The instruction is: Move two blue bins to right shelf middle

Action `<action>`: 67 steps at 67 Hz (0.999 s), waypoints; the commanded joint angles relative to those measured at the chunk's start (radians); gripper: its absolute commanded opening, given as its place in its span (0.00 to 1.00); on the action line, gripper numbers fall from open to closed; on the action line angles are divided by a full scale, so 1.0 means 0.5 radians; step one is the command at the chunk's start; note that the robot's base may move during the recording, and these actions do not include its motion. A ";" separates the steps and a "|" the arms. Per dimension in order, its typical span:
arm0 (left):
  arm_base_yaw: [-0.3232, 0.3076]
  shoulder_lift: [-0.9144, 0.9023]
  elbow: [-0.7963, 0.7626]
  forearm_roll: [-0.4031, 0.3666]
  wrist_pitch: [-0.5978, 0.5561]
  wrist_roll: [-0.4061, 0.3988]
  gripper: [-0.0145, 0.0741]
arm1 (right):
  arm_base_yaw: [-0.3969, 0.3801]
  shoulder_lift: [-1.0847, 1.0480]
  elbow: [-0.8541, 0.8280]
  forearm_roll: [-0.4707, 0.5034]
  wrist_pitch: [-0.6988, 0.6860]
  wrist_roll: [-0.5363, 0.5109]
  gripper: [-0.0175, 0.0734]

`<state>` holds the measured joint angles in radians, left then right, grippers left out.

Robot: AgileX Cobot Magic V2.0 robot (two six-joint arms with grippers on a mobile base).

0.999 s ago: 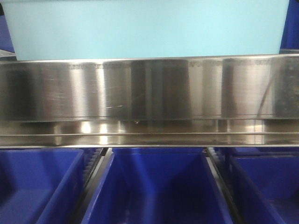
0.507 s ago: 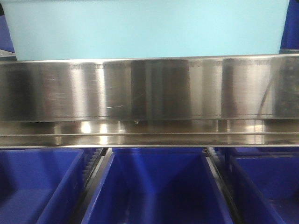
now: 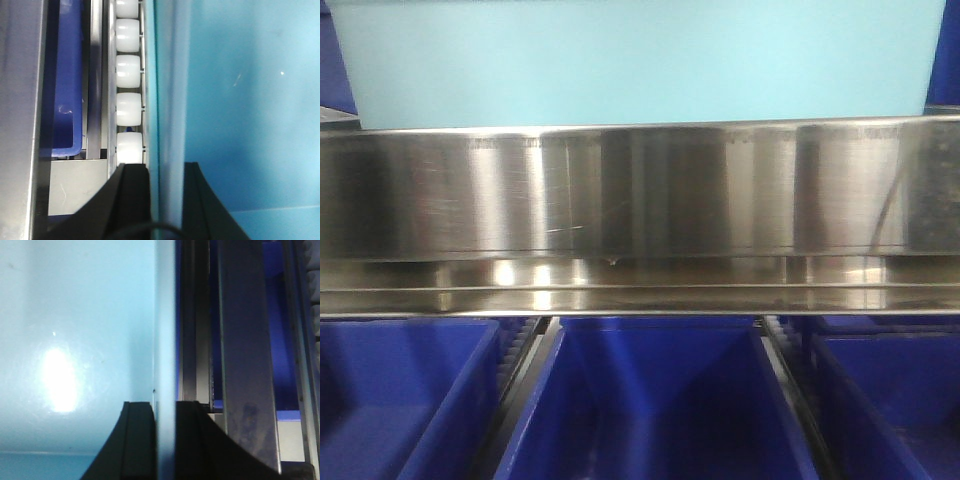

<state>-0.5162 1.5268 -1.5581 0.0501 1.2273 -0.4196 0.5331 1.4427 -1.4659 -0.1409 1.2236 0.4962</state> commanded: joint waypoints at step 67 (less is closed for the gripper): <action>-0.139 -0.008 -0.207 0.326 -0.012 -0.110 0.04 | -0.004 -0.022 -0.121 -0.057 -0.005 -0.001 0.01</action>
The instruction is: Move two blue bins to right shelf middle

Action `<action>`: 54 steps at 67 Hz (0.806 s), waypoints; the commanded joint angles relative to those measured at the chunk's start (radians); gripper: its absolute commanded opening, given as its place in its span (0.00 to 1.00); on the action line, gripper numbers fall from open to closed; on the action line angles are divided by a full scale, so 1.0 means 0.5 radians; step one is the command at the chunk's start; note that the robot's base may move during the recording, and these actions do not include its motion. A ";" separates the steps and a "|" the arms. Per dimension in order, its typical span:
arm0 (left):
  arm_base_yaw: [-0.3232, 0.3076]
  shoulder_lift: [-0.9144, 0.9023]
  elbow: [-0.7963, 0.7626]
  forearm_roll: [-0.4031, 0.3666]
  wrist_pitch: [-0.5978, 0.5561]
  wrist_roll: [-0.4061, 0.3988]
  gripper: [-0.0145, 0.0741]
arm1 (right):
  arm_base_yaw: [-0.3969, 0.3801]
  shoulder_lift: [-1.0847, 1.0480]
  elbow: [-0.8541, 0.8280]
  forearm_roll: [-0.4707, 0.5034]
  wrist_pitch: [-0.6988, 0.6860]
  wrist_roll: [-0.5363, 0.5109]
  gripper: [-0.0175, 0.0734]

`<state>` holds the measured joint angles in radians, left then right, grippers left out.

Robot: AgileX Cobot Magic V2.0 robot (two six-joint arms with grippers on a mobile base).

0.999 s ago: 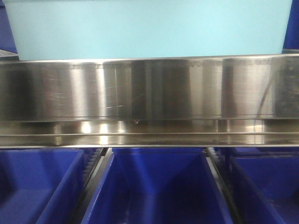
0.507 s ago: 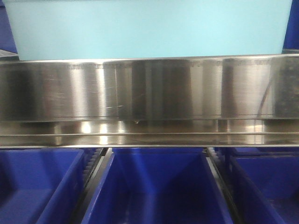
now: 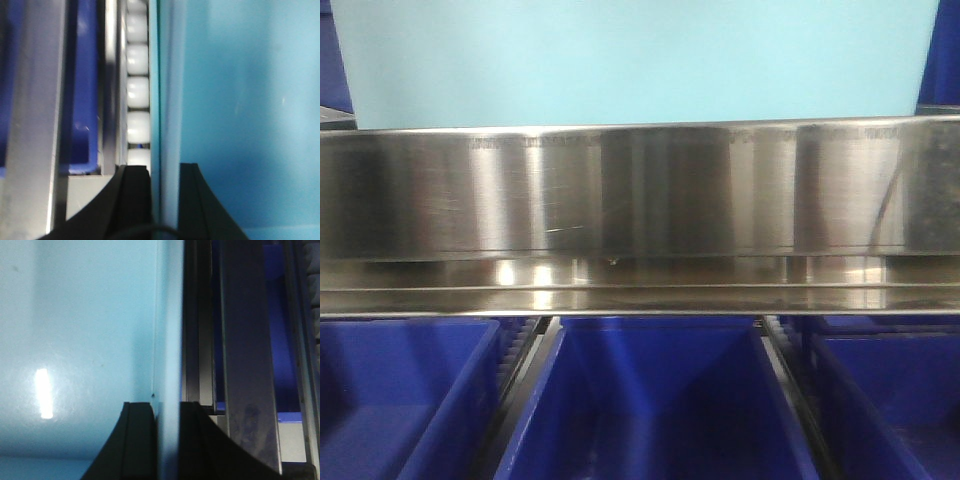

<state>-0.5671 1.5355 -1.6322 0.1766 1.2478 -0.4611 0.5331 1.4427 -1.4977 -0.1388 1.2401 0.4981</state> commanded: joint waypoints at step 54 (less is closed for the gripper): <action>-0.056 -0.026 -0.547 0.040 -0.226 0.089 0.04 | -0.004 -0.022 -0.556 -0.357 -0.262 -0.146 0.01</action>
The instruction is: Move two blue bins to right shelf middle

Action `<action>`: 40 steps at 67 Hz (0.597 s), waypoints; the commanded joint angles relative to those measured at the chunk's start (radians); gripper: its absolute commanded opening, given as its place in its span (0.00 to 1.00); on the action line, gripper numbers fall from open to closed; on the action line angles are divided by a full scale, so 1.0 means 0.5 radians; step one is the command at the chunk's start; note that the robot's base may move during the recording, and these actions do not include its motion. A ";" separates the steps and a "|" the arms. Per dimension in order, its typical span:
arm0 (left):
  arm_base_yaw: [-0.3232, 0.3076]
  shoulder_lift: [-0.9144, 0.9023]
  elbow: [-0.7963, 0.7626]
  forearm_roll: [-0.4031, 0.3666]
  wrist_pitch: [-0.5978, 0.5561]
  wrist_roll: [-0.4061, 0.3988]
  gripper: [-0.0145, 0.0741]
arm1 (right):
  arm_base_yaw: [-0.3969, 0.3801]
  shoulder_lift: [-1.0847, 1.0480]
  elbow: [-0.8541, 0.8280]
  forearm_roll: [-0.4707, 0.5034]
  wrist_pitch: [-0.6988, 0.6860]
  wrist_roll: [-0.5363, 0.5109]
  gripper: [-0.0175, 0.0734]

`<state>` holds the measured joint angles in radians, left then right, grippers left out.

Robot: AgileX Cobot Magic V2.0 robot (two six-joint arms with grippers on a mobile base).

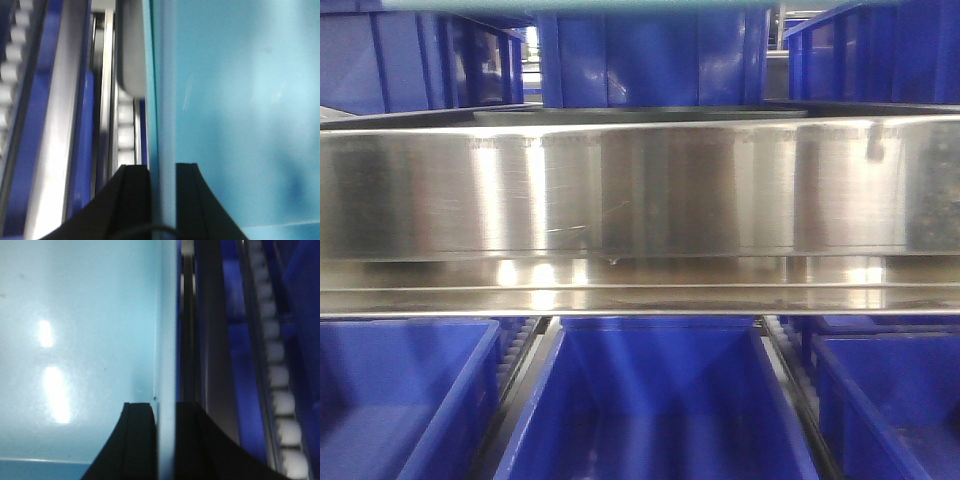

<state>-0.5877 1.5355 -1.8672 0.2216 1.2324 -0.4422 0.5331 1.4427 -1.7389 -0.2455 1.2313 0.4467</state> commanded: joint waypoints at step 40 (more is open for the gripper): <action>-0.015 -0.026 -0.098 0.055 -0.493 0.176 0.04 | -0.004 -0.022 -0.114 -0.282 -0.539 -0.098 0.01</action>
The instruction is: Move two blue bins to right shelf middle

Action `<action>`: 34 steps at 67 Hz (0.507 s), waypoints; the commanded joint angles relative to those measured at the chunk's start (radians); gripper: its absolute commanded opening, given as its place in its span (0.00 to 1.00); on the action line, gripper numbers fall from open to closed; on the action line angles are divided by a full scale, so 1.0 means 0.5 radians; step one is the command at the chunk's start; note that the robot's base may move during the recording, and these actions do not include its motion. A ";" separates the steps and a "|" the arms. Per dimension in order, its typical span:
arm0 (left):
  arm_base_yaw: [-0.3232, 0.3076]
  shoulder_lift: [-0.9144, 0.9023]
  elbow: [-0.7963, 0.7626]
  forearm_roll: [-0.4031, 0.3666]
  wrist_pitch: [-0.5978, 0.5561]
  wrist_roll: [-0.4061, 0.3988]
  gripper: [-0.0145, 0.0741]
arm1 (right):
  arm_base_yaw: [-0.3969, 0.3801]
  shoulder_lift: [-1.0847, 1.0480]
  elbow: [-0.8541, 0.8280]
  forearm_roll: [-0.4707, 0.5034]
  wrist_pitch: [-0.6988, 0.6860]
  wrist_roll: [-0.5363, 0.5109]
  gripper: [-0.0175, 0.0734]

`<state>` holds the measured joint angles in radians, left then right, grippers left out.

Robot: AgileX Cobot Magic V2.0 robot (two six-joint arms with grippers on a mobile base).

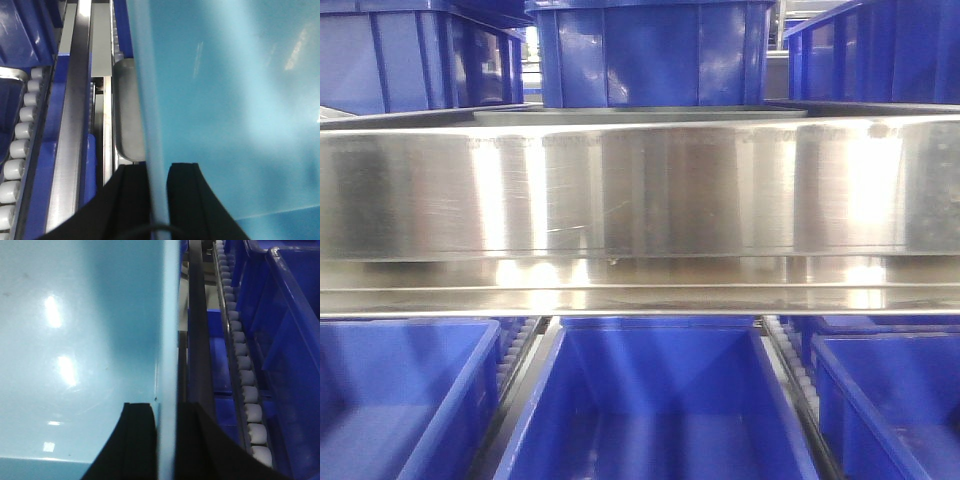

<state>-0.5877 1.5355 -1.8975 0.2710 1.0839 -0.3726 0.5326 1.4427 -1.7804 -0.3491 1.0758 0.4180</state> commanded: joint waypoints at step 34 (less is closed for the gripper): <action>-0.011 -0.026 -0.038 0.136 -0.266 -0.157 0.04 | -0.003 -0.022 -0.030 -0.075 -0.319 0.052 0.01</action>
<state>-0.5877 1.5355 -1.8975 0.3165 1.0344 -0.4395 0.5309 1.4442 -1.7804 -0.3575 1.0450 0.4481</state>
